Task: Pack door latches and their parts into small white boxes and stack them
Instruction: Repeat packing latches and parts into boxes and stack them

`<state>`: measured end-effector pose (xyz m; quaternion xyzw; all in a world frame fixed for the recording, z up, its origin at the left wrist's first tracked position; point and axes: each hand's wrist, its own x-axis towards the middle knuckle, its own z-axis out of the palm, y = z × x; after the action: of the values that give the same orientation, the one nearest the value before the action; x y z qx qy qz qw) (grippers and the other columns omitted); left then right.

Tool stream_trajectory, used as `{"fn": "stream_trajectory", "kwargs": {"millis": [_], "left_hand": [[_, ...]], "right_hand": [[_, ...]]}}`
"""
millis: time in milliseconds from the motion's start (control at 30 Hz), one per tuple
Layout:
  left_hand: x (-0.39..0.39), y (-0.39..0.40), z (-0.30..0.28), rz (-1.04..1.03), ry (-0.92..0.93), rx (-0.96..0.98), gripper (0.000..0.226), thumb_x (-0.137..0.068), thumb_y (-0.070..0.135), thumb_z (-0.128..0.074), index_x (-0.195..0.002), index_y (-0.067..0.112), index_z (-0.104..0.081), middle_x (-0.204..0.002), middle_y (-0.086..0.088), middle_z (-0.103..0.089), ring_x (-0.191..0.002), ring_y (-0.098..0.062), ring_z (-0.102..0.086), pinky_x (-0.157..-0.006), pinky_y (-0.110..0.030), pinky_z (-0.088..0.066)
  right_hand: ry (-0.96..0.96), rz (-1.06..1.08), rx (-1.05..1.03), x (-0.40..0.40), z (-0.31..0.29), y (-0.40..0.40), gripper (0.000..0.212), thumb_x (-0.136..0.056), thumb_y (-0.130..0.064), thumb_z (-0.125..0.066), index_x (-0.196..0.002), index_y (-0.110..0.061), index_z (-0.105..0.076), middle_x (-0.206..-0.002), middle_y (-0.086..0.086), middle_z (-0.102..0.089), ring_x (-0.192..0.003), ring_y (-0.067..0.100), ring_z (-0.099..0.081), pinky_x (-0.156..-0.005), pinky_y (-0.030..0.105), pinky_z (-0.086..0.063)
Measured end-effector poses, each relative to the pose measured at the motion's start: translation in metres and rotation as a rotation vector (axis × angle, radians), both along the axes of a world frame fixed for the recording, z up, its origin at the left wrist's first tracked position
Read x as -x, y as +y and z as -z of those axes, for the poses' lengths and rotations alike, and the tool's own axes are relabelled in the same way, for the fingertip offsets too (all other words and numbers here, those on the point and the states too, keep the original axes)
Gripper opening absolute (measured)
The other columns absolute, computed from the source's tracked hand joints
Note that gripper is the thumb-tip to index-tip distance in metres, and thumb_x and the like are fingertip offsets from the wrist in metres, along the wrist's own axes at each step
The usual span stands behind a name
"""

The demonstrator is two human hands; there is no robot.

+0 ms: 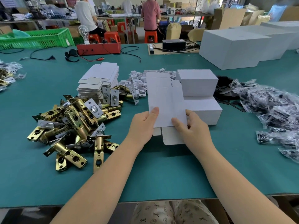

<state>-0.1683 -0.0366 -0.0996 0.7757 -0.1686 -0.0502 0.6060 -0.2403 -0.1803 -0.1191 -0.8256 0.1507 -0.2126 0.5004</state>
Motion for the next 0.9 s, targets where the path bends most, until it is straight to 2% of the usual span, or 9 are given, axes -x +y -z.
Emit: {"fn": "stream_trajectory", "kwargs": {"millis": [133, 233, 367, 500, 567, 667, 733, 800, 900], "left_hand": [[0.003, 0.0, 0.0, 0.028, 0.131, 0.08, 0.056, -0.101, 0.047, -0.039, -0.068, 0.005, -0.057, -0.061, -0.002, -0.054, -0.056, -0.012, -0.048, -0.053, -0.02, -0.04], [0.005, 0.001, -0.005, 0.106, 0.293, 0.247, 0.054, -0.103, 0.047, -0.034, -0.075, 0.027, -0.076, -0.089, -0.009, -0.072, -0.076, -0.02, -0.065, -0.065, -0.036, -0.055], [0.004, 0.0, -0.006, 0.135, 0.205, 0.226, 0.046, -0.102, 0.046, -0.037, -0.087, 0.019, -0.072, -0.088, -0.006, -0.068, -0.076, -0.014, -0.062, -0.064, -0.029, -0.054], [0.0, 0.001, -0.005, 0.106, 0.177, 0.18, 0.039, -0.102, 0.036, -0.041, -0.083, 0.011, -0.063, -0.064, 0.002, -0.055, -0.059, -0.01, -0.05, -0.05, -0.019, -0.045], [-0.001, 0.001, -0.006, 0.111, 0.199, 0.192, 0.037, -0.101, 0.035, -0.043, -0.087, 0.011, -0.067, -0.067, -0.005, -0.062, -0.062, -0.013, -0.053, -0.054, -0.024, -0.047], [-0.003, 0.003, -0.006, 0.223, 0.244, 0.299, 0.03, -0.09, 0.035, -0.052, -0.118, 0.042, -0.061, -0.077, -0.013, -0.066, -0.067, -0.018, -0.054, -0.056, -0.028, -0.049], [-0.007, 0.007, -0.005, 0.341, 0.229, 0.318, 0.048, -0.081, 0.034, -0.059, -0.124, 0.054, -0.054, -0.078, -0.003, -0.063, -0.066, -0.014, -0.055, -0.052, -0.026, -0.048], [-0.012, 0.014, -0.006, 0.446, 0.202, 0.308, 0.057, -0.076, 0.032, -0.065, -0.127, 0.055, -0.054, -0.082, -0.002, -0.064, -0.068, -0.014, -0.058, -0.055, -0.027, -0.05], [-0.017, 0.027, -0.009, 0.543, 0.203, 0.324, 0.072, -0.074, 0.02, -0.07, -0.138, 0.045, -0.048, -0.095, -0.008, -0.069, -0.073, -0.016, -0.061, -0.061, -0.028, -0.052]], "right_hand": [[-0.016, -0.021, 0.065, 0.0, -0.001, -0.002, 0.034, -0.092, -0.045, -0.052, -0.118, -0.024, -0.055, -0.098, -0.015, -0.063, -0.088, 0.005, -0.057, -0.07, 0.027, -0.045], [-0.048, -0.042, 0.041, 0.002, -0.003, -0.002, 0.017, -0.094, -0.045, -0.049, -0.105, -0.034, -0.056, -0.086, -0.016, -0.062, -0.08, -0.002, -0.054, -0.065, 0.02, -0.044], [-0.085, -0.08, -0.068, 0.004, -0.005, -0.001, 0.013, -0.097, -0.036, -0.048, -0.097, -0.046, -0.057, -0.083, -0.023, -0.064, -0.081, -0.007, -0.055, -0.064, 0.01, -0.041], [-0.088, -0.122, -0.149, 0.002, -0.005, -0.002, 0.018, -0.098, -0.031, -0.045, -0.095, -0.035, -0.062, -0.067, -0.032, -0.06, -0.063, -0.01, -0.052, -0.054, 0.007, -0.038], [-0.093, -0.116, -0.199, -0.001, -0.005, -0.002, 0.017, -0.098, -0.033, -0.046, -0.105, -0.033, -0.062, -0.066, -0.027, -0.059, -0.06, -0.008, -0.052, -0.055, 0.008, -0.038], [-0.12, -0.049, -0.307, -0.002, -0.005, -0.004, 0.032, -0.095, -0.04, -0.051, -0.127, -0.041, -0.049, -0.066, -0.012, -0.054, -0.056, 0.001, -0.05, -0.058, 0.022, -0.042], [-0.169, -0.047, -0.378, -0.001, -0.008, -0.004, 0.03, -0.09, -0.047, -0.052, -0.12, -0.049, -0.051, -0.07, -0.015, -0.059, -0.066, 0.003, -0.059, -0.064, 0.025, -0.048], [-0.217, -0.109, -0.479, -0.002, -0.012, -0.006, 0.026, -0.09, -0.044, -0.049, -0.114, -0.046, -0.059, -0.095, -0.023, -0.069, -0.096, 0.01, -0.066, -0.08, 0.029, -0.055], [-0.169, -0.239, -0.61, -0.004, -0.017, -0.01, 0.036, -0.088, -0.042, -0.043, -0.118, -0.046, -0.062, -0.109, -0.006, -0.071, -0.105, 0.026, -0.064, -0.083, 0.036, -0.047]]}}
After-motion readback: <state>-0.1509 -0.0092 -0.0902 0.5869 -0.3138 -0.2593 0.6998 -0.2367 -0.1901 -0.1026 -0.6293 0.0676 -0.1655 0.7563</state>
